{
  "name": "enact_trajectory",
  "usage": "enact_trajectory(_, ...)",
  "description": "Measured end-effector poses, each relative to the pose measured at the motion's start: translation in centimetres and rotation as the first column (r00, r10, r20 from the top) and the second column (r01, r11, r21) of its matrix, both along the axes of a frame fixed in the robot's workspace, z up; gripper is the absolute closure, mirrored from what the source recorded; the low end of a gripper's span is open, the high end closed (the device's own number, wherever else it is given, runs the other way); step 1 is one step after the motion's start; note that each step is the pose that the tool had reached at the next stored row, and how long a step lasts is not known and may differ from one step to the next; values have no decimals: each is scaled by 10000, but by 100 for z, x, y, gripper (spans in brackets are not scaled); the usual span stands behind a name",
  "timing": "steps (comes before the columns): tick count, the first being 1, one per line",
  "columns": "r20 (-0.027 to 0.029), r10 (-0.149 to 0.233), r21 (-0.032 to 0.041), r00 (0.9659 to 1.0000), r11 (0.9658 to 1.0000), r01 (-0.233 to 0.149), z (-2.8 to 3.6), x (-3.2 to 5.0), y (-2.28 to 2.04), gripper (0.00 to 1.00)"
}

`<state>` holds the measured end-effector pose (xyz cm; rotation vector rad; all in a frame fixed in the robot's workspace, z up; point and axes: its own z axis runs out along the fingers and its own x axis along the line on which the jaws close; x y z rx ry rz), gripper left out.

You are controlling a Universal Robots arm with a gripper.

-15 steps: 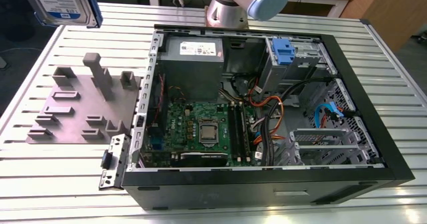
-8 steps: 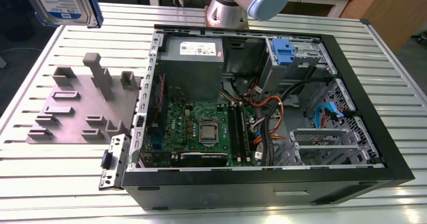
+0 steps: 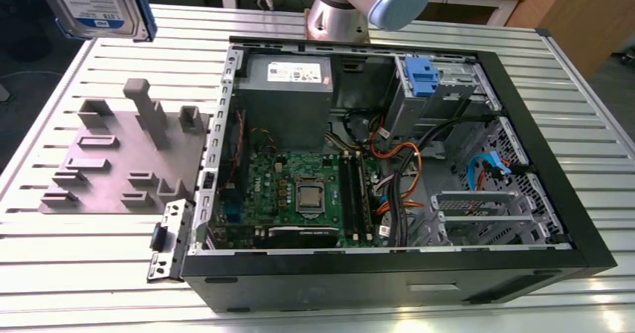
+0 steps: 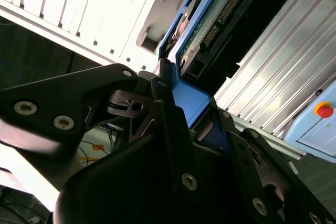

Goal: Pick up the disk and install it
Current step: 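Pick up the disk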

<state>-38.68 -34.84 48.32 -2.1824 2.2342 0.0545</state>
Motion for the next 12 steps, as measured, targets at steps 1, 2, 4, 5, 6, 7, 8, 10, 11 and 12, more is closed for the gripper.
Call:
enact_trajectory(1, 1, 0, 0, 10000, 10000, 0, 0, 10, 0, 63)
enact_trajectory(2, 0, 0, 0, 10000, 10000, 0, 0, 24, 0, 63)
enact_trajectory(4, 1, 0, 0, 10000, 10000, 0, 0, 52, 0, 63)
enact_trajectory(5, 1, 0, 0, 10000, 10000, 0, 0, 68, 0, 63)
enact_trajectory(6, 0, 0, 0, 10000, 10000, 0, 0, 84, 0, 63)
enact_trajectory(7, 0, 1, 0, 10000, 10000, -1, 0, 98, 0, 63)
enact_trajectory(8, 1, 0, 0, 10000, 10000, 0, -1, 110, 0, 63)
enact_trajectory(10, 1, 0, 0, 10000, 10000, 0, 0, 137, 0, 63)
enact_trajectory(11, 0, 0, 0, 10000, 10000, 0, 0, 148, 0, 63)
enact_trajectory(12, -1, 0, -1, 10000, 10000, 0, 0, 159, 0, 63)
